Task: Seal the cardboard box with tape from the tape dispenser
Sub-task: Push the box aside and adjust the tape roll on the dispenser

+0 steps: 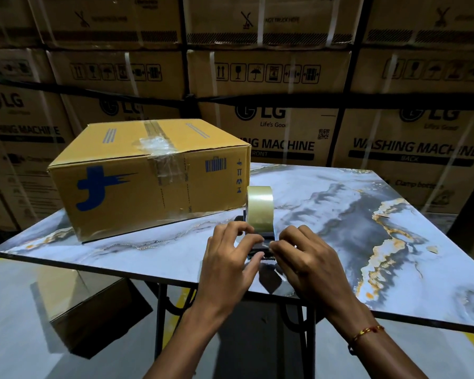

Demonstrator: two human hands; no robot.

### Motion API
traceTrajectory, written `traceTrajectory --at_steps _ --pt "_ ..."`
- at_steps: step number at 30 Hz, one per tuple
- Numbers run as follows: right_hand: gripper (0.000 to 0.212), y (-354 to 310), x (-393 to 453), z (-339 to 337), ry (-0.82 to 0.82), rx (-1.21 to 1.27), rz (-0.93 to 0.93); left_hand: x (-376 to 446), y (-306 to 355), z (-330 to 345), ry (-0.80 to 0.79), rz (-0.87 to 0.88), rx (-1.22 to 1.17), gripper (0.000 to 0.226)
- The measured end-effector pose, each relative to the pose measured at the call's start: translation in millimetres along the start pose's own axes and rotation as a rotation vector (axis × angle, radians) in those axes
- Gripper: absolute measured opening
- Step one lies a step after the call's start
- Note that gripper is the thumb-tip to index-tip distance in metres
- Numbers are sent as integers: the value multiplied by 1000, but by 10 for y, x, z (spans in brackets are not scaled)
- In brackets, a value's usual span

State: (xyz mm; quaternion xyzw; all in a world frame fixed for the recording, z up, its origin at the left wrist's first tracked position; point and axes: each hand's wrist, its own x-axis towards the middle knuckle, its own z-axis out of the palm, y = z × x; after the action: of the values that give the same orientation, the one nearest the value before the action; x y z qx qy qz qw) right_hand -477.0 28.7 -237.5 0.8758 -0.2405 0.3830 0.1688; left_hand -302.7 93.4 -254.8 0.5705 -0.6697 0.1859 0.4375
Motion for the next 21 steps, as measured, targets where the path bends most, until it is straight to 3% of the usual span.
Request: traceTrajectory --at_steps 9,21 --pt "16 -6 11 7 40 4 -5 116 -53 -33 9 193 149 9" --pt "14 -8 4 16 30 34 7 -18 -203 -99 15 194 110 6"
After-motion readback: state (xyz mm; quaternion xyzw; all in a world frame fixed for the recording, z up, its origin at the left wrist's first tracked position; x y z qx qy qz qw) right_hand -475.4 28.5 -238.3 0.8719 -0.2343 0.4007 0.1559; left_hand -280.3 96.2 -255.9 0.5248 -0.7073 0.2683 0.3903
